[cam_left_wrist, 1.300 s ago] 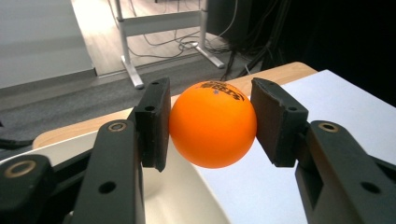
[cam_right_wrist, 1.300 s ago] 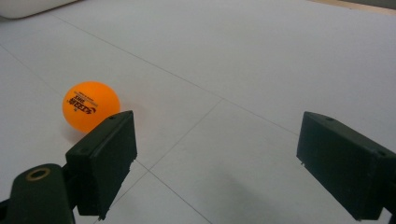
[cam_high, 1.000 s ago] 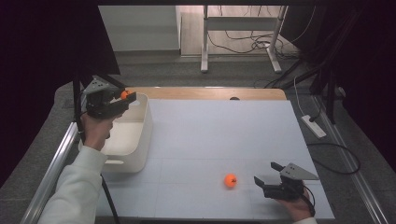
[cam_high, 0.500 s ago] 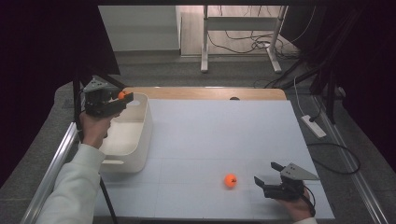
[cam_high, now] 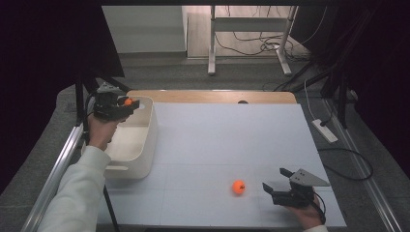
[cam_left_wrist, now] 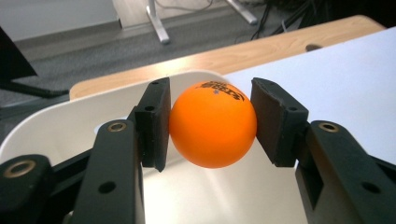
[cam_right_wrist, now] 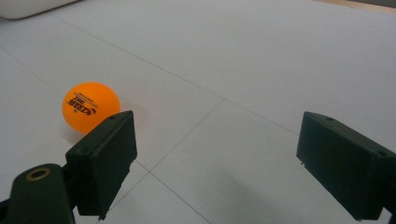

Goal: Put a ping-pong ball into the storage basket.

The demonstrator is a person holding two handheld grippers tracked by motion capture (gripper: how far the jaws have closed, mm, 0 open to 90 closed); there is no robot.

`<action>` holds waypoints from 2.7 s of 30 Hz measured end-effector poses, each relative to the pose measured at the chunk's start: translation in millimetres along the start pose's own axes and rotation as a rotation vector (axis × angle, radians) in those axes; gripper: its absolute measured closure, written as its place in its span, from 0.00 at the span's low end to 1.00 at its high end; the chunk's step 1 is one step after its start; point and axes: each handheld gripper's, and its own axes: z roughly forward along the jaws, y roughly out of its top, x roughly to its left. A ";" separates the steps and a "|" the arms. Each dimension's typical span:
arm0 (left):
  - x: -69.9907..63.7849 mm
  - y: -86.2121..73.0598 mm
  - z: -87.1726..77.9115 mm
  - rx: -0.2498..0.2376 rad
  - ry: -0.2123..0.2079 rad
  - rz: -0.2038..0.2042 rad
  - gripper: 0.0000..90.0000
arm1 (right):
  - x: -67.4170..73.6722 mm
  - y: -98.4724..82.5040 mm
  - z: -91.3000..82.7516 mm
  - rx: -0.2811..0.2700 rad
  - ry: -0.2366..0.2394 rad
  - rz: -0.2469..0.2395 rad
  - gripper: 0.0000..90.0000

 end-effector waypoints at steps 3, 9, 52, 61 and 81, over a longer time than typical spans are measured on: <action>0.3 -0.8 7.0 0.034 -0.006 -0.004 0.56 | -1.5 -0.3 -0.4 0.000 -0.003 0.002 0.13; 0.4 -1.8 14.0 0.082 -0.016 -0.010 0.56 | -1.4 -0.6 0.0 0.000 0.001 0.003 0.13; -5.0 0.3 -15.0 -0.087 -0.078 -0.028 0.24 | -2.6 -0.7 -0.4 -0.002 0.000 0.002 0.13; -23.3 2.4 -24.3 -0.119 -0.152 0.026 0.24 | -4.2 -0.5 -0.5 -0.003 -0.002 0.003 0.13; -58.0 -8.4 -38.8 -0.197 -0.287 0.071 0.25 | -7.3 3.7 2.8 -0.013 0.021 0.018 0.13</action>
